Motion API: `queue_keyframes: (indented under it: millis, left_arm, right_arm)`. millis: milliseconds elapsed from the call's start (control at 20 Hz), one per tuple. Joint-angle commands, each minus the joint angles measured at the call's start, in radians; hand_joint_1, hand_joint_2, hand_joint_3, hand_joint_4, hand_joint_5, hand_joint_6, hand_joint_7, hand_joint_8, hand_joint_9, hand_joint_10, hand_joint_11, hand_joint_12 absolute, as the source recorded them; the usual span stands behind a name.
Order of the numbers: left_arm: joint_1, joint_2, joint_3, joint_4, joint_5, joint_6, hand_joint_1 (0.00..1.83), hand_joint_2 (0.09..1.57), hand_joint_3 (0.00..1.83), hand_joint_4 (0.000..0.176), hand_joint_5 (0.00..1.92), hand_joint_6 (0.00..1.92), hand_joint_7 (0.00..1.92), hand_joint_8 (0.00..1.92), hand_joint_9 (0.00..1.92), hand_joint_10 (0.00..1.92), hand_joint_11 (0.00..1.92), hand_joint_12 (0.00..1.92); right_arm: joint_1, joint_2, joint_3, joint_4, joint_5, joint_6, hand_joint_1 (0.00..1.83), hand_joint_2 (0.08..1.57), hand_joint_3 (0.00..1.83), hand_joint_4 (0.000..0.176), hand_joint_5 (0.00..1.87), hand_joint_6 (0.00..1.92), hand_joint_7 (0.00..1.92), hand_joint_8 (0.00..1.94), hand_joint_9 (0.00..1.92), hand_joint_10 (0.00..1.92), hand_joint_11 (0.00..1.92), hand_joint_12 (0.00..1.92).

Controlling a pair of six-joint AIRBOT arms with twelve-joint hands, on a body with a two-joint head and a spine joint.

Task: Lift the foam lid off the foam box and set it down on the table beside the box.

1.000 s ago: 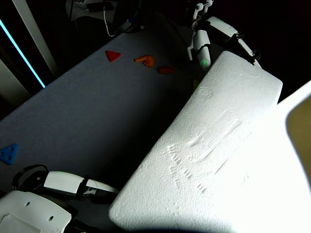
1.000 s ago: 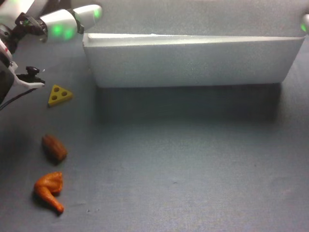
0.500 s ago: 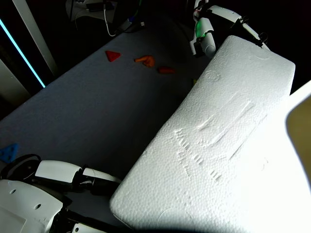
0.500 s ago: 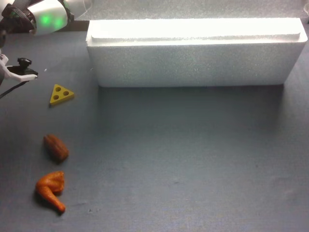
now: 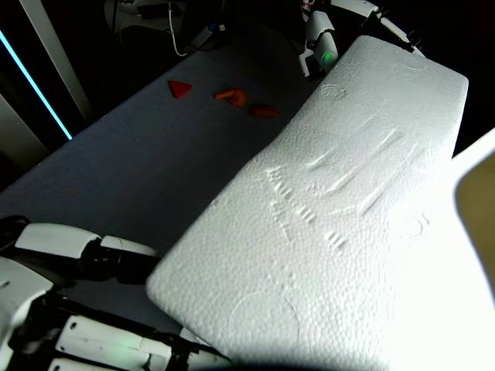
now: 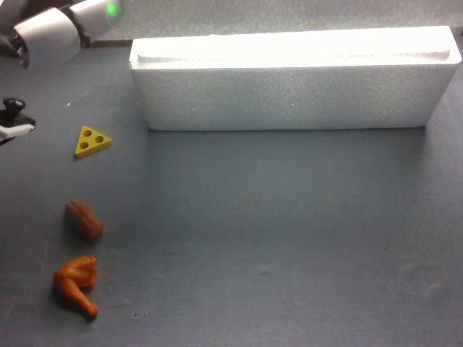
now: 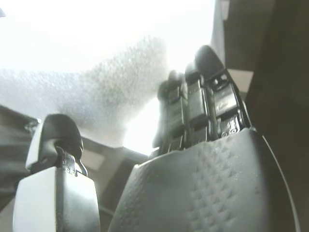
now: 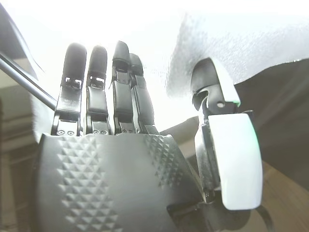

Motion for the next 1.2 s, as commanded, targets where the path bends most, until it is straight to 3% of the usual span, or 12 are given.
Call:
queue_keyframes:
  millis: [0,150,200,300,350,400,450,650,750,800,950,1150]
  left_arm:
    - [0.0,0.009,-0.02,0.094,-0.152,-0.005,0.4,1.17,0.0,0.0,0.31,0.02,0.22,0.0,0.02,0.47,0.0,1.45]
    - [0.038,0.041,-0.067,0.103,-0.195,0.004,0.35,1.18,0.0,0.0,0.3,0.01,0.19,0.0,0.0,0.45,0.0,1.37]
    - [0.055,0.053,-0.086,0.107,-0.215,0.006,0.35,1.18,0.0,0.0,0.26,0.0,0.14,0.0,0.0,0.31,0.0,1.26]
    - [0.079,0.071,-0.115,0.114,-0.243,0.013,0.37,1.17,0.0,0.0,0.27,0.01,0.15,0.01,0.01,0.29,0.0,1.21]
    - [0.093,0.082,-0.13,0.116,-0.257,0.018,0.33,1.16,0.0,0.021,0.28,0.01,0.18,0.01,0.06,0.32,0.0,1.3]
    - [0.1,0.087,-0.139,0.12,-0.265,0.018,0.33,1.16,0.0,0.021,0.28,0.01,0.18,0.01,0.06,0.32,0.0,1.3]
    - [0.12,0.1,-0.16,0.127,-0.284,0.02,0.33,1.17,0.0,0.019,0.28,0.01,0.18,0.01,0.07,0.35,0.0,1.38]
    - [0.167,0.137,-0.214,0.139,-0.319,0.03,0.34,1.2,0.0,0.0,0.27,0.0,0.18,0.0,0.06,0.36,0.0,1.35]
    - [0.191,0.159,-0.245,0.145,-0.335,0.04,0.34,1.21,0.0,0.015,0.26,0.0,0.17,0.0,0.04,0.35,0.0,1.3]
    - [0.211,0.171,-0.262,0.147,-0.345,0.044,0.34,1.22,0.0,0.014,0.25,0.0,0.13,0.0,0.02,0.3,0.0,1.04]
    - [0.251,0.187,-0.286,0.151,-0.348,0.044,0.3,1.21,0.0,0.018,0.23,0.0,0.1,0.0,0.07,0.16,0.0,1.06]
    - [0.303,0.211,-0.323,0.151,-0.368,0.043,0.32,1.2,0.0,0.0,0.2,0.0,0.09,0.0,0.05,0.04,0.0,0.63]
  right_arm:
    - [-0.005,0.014,-0.017,-0.086,0.133,0.008,0.49,1.24,0.0,0.0,0.3,0.01,0.34,0.0,0.19,0.31,0.0,1.2]
    - [-0.061,0.049,-0.067,-0.097,0.184,0.008,0.49,1.23,0.0,0.0,0.37,0.04,0.33,0.0,0.16,0.25,0.0,1.13]
    - [-0.081,0.062,-0.087,-0.101,0.204,0.008,0.51,1.21,0.0,0.0,0.37,0.05,0.43,0.02,0.3,0.47,0.0,1.5]
    - [-0.108,0.08,-0.114,-0.114,0.226,0.008,0.54,1.19,0.0,0.0,0.35,0.06,0.47,0.06,0.32,0.67,0.08,1.56]
    - [-0.12,0.087,-0.125,-0.119,0.237,0.008,0.55,1.18,0.0,0.0,0.3,0.03,0.38,0.01,0.26,0.4,0.02,1.3]
    - [-0.127,0.09,-0.132,-0.122,0.241,0.008,0.55,1.18,0.0,0.0,0.3,0.03,0.38,0.01,0.26,0.4,0.02,1.3]
    - [-0.135,0.097,-0.145,-0.13,0.246,0.008,0.51,1.18,0.0,0.0,0.29,0.01,0.34,0.0,0.34,0.13,0.0,1.16]
    - [-0.163,0.136,-0.201,-0.161,0.275,0.008,0.5,1.17,0.0,0.0,0.37,0.03,0.34,0.01,0.36,0.05,0.0,1.23]
    - [-0.192,0.157,-0.227,-0.171,0.291,0.008,0.5,1.17,0.0,0.0,0.38,0.03,0.35,0.01,0.37,0.05,0.0,1.25]
    - [-0.217,0.17,-0.245,-0.177,0.301,0.008,0.5,1.15,0.0,0.038,0.4,0.03,0.3,0.0,0.3,0.01,0.0,1.1]
    - [-0.282,0.187,-0.273,-0.178,0.325,0.026,0.51,1.2,0.0,0.001,0.4,0.02,0.41,0.02,0.51,0.09,0.13,1.36]
    - [-0.346,0.217,-0.313,-0.178,0.347,0.038,0.49,1.21,0.0,0.0,0.37,0.0,0.33,0.0,0.37,0.01,0.0,1.16]
